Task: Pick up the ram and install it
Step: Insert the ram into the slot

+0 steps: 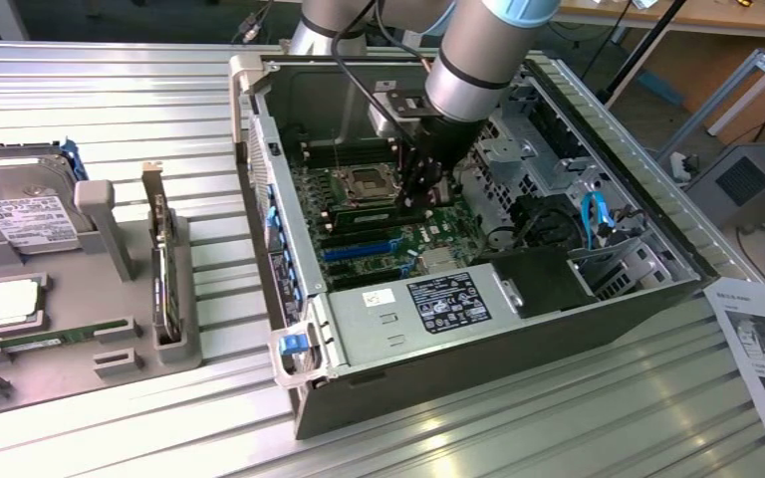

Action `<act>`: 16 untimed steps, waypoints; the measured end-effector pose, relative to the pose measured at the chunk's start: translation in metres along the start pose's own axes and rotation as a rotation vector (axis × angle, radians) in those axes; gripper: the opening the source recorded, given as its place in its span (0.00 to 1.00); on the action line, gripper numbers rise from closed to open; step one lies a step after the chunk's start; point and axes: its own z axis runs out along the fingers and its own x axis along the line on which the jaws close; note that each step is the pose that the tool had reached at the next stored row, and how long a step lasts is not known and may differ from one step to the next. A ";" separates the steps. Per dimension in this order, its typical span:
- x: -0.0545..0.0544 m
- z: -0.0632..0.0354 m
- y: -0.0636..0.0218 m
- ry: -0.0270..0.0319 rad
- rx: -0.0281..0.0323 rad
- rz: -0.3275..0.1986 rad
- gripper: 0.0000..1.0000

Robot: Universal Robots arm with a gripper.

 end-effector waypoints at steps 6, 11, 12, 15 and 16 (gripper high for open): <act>0.000 0.0003 0.0000 -0.0003 0.0003 0.006 0.13; 0.000 0.0017 -0.0001 -0.0005 0.0003 0.006 0.13; 0.000 0.0018 -0.0001 -0.0003 0.0003 0.006 0.13; 0.000 0.0019 -0.0001 -0.0003 0.0002 0.006 0.13; 0.000 0.0019 -0.0001 -0.0004 0.0003 0.006 0.13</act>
